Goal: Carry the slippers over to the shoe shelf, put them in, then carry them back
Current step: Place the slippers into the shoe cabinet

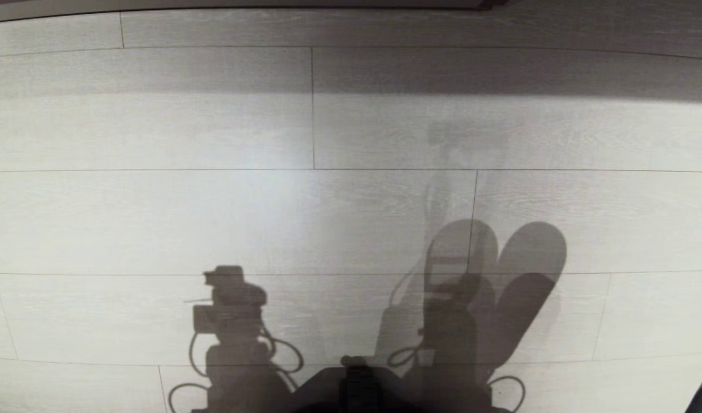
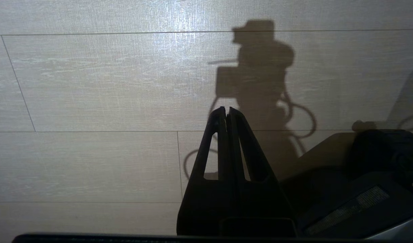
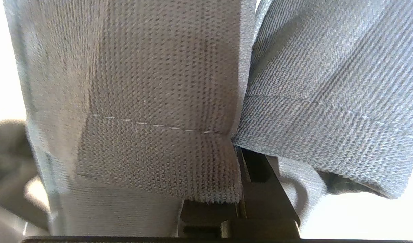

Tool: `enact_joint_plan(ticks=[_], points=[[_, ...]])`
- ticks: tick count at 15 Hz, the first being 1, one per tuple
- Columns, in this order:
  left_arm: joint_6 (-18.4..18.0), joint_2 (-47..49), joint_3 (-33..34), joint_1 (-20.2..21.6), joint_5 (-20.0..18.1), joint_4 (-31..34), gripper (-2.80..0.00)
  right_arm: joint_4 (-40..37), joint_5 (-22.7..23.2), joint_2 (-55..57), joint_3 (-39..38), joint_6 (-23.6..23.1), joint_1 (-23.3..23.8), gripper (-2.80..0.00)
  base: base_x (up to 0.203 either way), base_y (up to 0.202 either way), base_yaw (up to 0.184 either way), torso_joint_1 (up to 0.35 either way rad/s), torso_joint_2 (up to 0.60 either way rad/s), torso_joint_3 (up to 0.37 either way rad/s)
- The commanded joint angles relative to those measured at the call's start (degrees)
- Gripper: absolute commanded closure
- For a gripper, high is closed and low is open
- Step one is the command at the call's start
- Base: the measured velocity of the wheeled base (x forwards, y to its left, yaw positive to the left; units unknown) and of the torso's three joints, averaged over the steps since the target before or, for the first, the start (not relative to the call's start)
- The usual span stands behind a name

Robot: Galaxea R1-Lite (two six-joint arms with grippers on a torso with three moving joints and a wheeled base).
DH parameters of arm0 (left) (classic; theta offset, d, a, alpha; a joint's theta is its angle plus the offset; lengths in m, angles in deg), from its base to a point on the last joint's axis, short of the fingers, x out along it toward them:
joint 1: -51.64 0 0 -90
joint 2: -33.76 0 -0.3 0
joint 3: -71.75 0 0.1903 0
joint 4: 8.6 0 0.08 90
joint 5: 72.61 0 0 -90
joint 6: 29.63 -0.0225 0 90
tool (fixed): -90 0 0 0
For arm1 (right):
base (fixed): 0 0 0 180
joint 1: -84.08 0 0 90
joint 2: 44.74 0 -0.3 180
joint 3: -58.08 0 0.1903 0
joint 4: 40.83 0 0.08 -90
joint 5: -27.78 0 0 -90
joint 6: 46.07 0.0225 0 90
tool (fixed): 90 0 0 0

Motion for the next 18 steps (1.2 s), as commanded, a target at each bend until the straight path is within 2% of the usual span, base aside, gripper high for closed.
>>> enact_joint_plan(ticks=[1,7,18], points=[[0.05,-0.02,0.0,0.06,0.01,0.0,0.0,-0.89,0.0,0.04,-0.24,-0.06,0.01,0.0,0.0,0.0,0.0,0.0,0.0,0.0],[0.22,-0.02,0.0,-0.02,0.01,0.0,0.0,-0.55,0.1,0.06,-0.29,0.17,0.05,0.0,0.0,0.0,0.0,0.002,0.0,0.041],[0.32,-0.02,0.0,-0.02,0.01,0.0,0.0,-0.65,0.1,-0.01,-0.29,0.44,0.05,0.0,0.0,0.0,0.0,0.001,0.0,0.199]])
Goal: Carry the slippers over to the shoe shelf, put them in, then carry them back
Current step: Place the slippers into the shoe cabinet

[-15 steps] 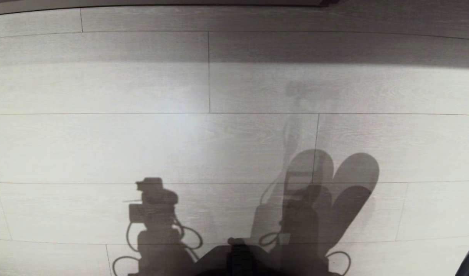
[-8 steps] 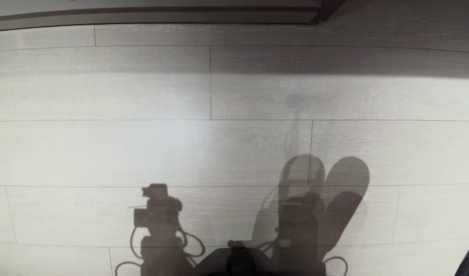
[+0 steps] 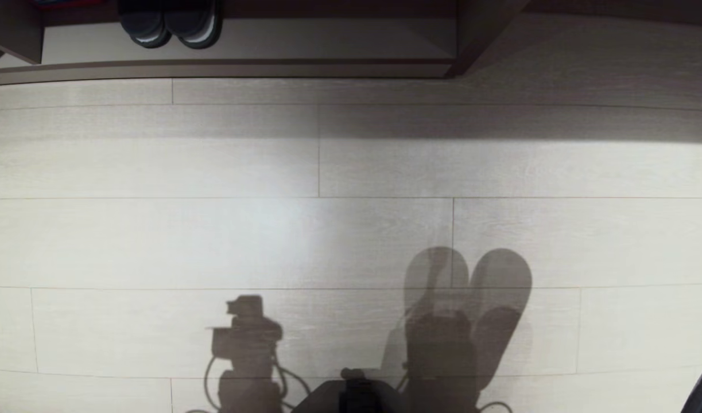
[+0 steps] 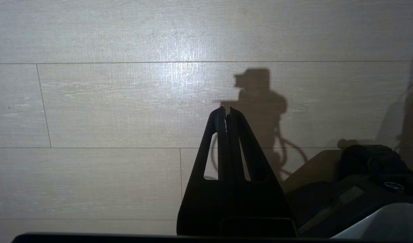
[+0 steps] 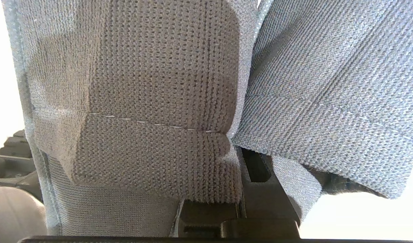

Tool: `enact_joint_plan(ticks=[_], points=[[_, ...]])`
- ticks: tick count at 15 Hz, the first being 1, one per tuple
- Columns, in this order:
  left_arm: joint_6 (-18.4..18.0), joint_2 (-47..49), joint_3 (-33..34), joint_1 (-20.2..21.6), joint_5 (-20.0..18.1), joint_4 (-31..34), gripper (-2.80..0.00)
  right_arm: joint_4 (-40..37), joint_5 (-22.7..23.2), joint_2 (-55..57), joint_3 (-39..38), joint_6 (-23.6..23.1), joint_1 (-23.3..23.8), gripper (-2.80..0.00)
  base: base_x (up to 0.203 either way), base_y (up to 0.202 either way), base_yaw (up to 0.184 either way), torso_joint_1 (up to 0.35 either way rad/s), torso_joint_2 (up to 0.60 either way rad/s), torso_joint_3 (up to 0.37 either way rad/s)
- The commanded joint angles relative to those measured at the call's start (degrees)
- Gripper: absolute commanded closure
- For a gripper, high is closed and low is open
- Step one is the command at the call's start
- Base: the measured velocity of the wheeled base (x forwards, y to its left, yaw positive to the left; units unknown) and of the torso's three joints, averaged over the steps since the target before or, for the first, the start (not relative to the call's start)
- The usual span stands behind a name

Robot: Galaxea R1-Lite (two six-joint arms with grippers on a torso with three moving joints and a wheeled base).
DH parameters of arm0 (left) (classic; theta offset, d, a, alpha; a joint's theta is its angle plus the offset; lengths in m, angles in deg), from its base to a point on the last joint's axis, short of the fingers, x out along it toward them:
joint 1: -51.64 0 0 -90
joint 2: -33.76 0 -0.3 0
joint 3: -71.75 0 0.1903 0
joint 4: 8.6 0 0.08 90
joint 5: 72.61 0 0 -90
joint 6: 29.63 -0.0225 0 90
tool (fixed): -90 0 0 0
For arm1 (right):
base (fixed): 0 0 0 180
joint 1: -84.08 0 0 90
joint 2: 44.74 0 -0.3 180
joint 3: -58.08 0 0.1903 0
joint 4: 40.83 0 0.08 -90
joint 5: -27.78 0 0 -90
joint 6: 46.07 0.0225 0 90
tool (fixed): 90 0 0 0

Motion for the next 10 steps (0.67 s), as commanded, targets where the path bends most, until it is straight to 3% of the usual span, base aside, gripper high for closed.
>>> enact_joint_plan(ticks=[1,10], points=[[0.02,0.02,0.0,0.0,0.0,-0.02,0.0,-0.01,0.05,0.09,-0.02,-0.03,-0.08,0.0,0.0,0.0,0.0,-0.002,0.0,0.203],[-0.01,0.02,0.0,0.08,0.0,-0.02,0.0,-0.1,-0.56,0.09,-0.02,2.0,-0.08,0.0,0.0,0.0,0.0,0.001,0.0,0.202]])
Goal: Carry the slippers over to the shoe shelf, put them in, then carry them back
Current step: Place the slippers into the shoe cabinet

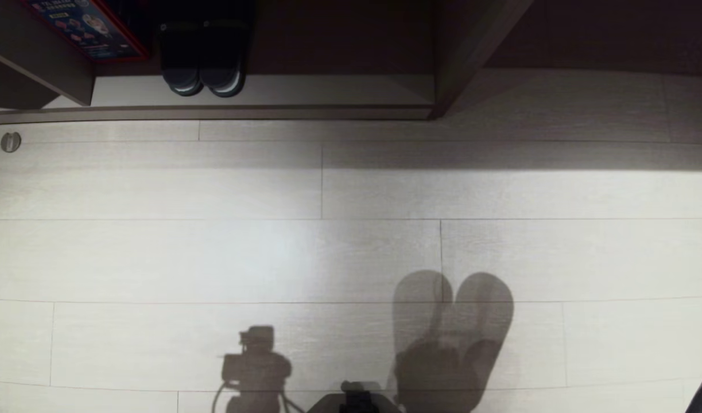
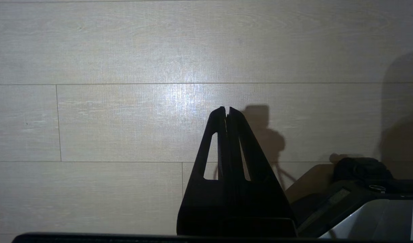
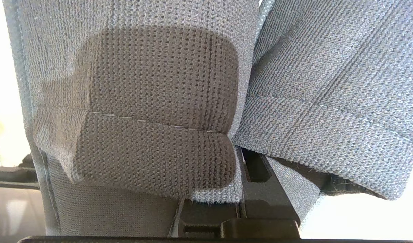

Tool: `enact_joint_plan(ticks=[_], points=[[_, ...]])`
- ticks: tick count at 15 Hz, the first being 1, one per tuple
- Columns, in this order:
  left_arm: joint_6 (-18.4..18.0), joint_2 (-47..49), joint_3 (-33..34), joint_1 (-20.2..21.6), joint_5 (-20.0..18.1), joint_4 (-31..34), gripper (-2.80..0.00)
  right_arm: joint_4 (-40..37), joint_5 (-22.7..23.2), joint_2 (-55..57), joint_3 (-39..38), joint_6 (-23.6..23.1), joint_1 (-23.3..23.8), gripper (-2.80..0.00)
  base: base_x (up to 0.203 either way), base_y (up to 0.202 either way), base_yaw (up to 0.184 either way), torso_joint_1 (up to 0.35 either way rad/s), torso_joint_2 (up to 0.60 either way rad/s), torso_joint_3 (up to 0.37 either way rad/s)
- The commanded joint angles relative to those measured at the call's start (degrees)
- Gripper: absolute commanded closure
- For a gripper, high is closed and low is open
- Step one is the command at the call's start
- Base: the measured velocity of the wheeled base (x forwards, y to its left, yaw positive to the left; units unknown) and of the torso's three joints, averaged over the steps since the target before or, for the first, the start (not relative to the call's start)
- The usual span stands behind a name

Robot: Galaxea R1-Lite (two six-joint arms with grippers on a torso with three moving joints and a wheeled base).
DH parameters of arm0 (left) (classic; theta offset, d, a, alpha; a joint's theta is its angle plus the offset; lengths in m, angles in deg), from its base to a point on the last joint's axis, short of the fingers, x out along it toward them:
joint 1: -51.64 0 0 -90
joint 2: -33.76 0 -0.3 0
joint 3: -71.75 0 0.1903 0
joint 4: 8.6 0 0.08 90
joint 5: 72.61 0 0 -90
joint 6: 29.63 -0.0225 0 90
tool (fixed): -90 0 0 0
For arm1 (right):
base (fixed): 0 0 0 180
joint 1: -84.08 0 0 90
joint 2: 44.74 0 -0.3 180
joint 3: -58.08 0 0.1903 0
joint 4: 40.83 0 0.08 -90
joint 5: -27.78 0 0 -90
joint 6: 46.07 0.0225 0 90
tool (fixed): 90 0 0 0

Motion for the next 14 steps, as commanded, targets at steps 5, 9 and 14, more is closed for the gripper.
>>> enact_joint_plan(ticks=[5,9,14], points=[[0.11,0.05,0.0,0.06,0.0,-0.02,0.0,0.14,0.35,0.13,0.0,-0.47,-0.07,0.0,0.0,0.0,0.0,0.002,0.0,0.203],[0.19,0.05,0.0,0.05,0.0,-0.02,0.0,0.27,0.44,0.16,0.0,-0.95,-0.07,0.0,0.0,0.0,0.0,0.001,0.0,0.202],[0.19,0.05,0.0,-0.02,0.02,-0.02,0.0,0.18,-0.18,0.16,0.04,-0.46,-0.07,0.0,0.0,0.0,0.0,0.002,0.0,0.202]])
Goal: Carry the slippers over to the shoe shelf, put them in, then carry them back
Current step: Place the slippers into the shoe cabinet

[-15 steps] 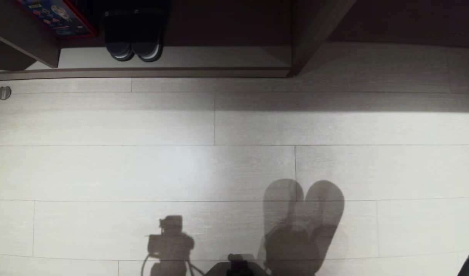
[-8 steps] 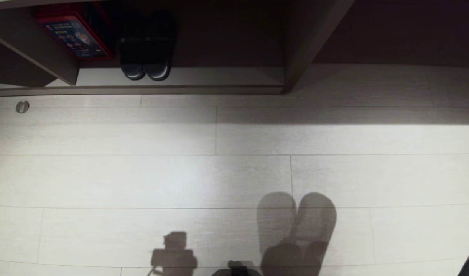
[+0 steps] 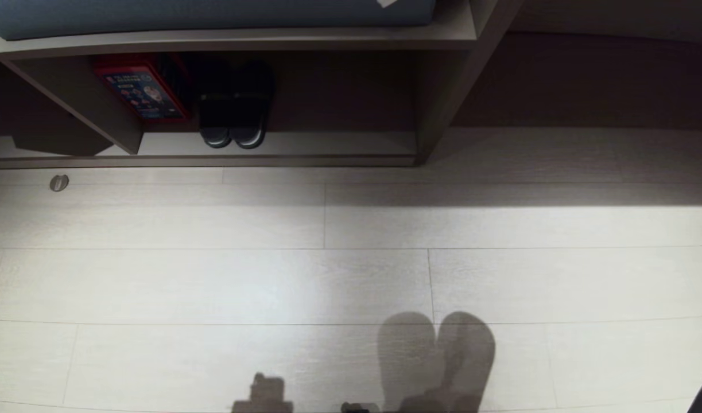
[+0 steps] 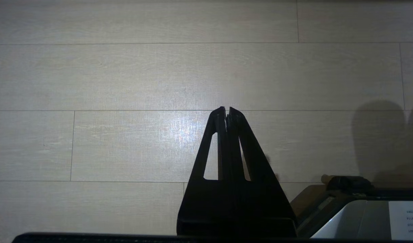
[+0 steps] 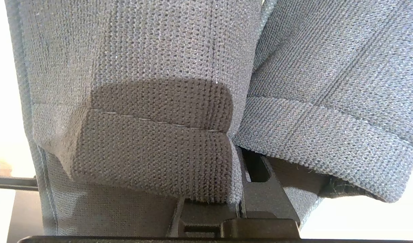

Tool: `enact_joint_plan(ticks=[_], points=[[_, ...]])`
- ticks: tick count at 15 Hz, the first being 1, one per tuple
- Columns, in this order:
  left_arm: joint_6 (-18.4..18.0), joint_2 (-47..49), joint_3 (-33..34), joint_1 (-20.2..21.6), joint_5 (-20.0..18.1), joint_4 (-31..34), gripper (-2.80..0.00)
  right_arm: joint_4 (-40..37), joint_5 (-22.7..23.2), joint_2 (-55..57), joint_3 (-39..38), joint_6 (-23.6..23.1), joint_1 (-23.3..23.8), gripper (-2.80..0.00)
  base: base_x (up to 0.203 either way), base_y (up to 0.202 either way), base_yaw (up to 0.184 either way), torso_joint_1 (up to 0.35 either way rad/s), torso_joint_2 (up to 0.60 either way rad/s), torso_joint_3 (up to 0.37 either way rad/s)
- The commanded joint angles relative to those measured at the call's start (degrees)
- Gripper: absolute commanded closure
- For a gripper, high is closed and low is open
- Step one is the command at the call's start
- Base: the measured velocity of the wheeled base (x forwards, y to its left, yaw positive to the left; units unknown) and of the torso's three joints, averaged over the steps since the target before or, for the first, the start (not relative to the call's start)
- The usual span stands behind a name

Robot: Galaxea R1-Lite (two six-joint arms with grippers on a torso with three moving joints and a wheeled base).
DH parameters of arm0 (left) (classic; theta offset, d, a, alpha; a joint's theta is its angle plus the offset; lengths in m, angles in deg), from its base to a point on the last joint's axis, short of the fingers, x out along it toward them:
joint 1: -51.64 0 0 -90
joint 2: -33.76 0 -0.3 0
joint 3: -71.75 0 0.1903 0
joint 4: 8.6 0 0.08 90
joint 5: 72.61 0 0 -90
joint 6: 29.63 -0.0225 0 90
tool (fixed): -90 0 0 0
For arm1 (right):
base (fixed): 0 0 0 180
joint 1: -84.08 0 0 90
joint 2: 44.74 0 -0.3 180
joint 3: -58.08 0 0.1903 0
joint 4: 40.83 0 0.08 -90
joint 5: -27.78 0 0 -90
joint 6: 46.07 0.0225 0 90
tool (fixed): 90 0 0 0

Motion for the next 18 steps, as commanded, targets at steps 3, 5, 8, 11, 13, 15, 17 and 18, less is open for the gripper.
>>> enact_joint_plan(ticks=[3,5,8,11,13,15,17,18], points=[[0.04,0.05,0.0,-0.02,0.06,0.0,0.0,-0.08,0.37,0.11,-0.01,0.04,-0.04,0.0,0.0,0.0,0.0,0.002,0.0,0.203],[0.04,0.05,0.08,-0.02,0.06,0.0,0.0,-0.09,0.37,0.1,-0.02,0.04,-0.04,0.0,0.0,0.0,0.0,0.004,0.0,0.202],[0.04,0.05,0.0,0.02,0.06,0.0,0.0,-0.09,0.29,0.11,-0.05,0.04,-0.04,0.0,0.0,0.0,0.0,0.003,0.0,0.206],[0.04,0.05,0.07,-0.02,-0.02,0.0,0.0,-0.09,0.2,0.11,-0.05,0.04,-0.04,0.0,0.0,0.0,0.0,0.002,0.0,0.201],[0.04,0.05,0.0,-0.02,0.02,0.0,0.0,-0.09,0.2,0.02,0.04,0.04,-0.04,0.0,0.0,0.0,0.0,0.002,0.0,0.2],[0.04,0.05,0.0,0.01,-0.02,0.0,0.0,-0.09,0.29,0.02,-0.05,0.04,-0.04,0.0,0.0,0.0,0.0,0.005,0.0,0.201],[0.04,0.05,0.0,-0.02,0.06,0.0,0.0,-0.09,0.37,0.11,-0.05,0.04,0.03,0.0,0.0,0.0,0.0,0.001,0.0,0.203],[0.04,0.05,0.0,-0.02,-0.02,0.0,0.0,-0.09,0.37,0.02,-0.05,0.04,-0.04,0.0,0.0,0.0,0.0,0.001,0.0,0.211]])
